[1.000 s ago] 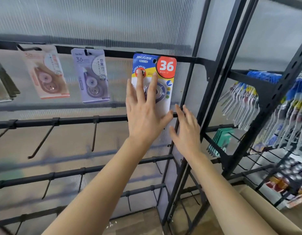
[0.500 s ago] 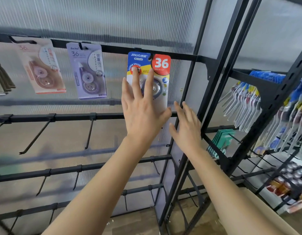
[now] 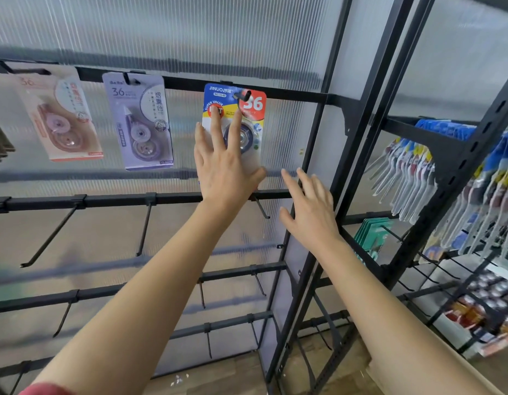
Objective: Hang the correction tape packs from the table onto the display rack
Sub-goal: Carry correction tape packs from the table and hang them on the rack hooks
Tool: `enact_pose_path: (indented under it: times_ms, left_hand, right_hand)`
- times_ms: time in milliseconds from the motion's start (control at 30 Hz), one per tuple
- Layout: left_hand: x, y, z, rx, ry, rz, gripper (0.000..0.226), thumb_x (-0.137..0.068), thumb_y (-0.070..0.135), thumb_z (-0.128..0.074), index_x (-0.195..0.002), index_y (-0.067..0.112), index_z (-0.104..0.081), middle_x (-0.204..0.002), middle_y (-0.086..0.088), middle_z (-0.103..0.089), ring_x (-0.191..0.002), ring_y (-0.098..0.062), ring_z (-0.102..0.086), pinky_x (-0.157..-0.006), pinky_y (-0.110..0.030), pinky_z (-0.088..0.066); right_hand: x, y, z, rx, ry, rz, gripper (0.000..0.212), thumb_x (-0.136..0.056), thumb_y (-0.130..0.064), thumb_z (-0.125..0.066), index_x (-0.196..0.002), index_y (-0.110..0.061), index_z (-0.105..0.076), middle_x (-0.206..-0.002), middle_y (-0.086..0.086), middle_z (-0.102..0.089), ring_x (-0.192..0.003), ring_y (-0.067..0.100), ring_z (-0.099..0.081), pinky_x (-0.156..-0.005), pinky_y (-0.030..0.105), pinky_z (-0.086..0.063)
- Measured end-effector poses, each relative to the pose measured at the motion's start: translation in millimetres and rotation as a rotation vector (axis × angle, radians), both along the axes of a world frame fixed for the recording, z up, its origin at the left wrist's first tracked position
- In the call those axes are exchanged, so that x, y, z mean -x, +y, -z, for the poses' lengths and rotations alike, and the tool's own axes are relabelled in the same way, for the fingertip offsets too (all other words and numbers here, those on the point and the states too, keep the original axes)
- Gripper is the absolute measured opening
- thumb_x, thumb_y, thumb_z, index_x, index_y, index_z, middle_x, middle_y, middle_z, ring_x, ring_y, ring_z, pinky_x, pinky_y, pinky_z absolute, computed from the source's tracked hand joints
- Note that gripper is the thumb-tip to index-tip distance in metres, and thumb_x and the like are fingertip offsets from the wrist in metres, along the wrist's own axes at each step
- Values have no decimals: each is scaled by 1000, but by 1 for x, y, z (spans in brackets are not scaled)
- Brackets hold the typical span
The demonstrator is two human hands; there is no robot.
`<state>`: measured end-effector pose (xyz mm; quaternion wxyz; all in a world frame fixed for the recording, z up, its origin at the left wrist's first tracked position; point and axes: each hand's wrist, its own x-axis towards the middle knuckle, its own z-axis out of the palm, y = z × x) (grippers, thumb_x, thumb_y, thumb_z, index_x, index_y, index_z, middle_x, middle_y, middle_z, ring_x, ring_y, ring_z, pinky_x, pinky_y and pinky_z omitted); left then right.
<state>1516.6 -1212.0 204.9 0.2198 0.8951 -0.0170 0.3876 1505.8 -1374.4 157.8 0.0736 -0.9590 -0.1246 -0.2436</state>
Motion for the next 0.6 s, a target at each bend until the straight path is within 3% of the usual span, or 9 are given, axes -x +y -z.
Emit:
enact_pose_path:
  times_ms: [600]
  left_hand:
    - [-107, 17, 5, -24, 49, -44, 106, -79, 51, -70, -152, 31, 4, -160, -7, 11, -145, -39, 7, -117, -45, -2]
  right_hand:
    - [-54, 16, -4, 7, 8, 60, 72, -95, -32, -51, -152, -30, -7, -159, 7, -8, -146, 32, -6, -116, 50, -6]
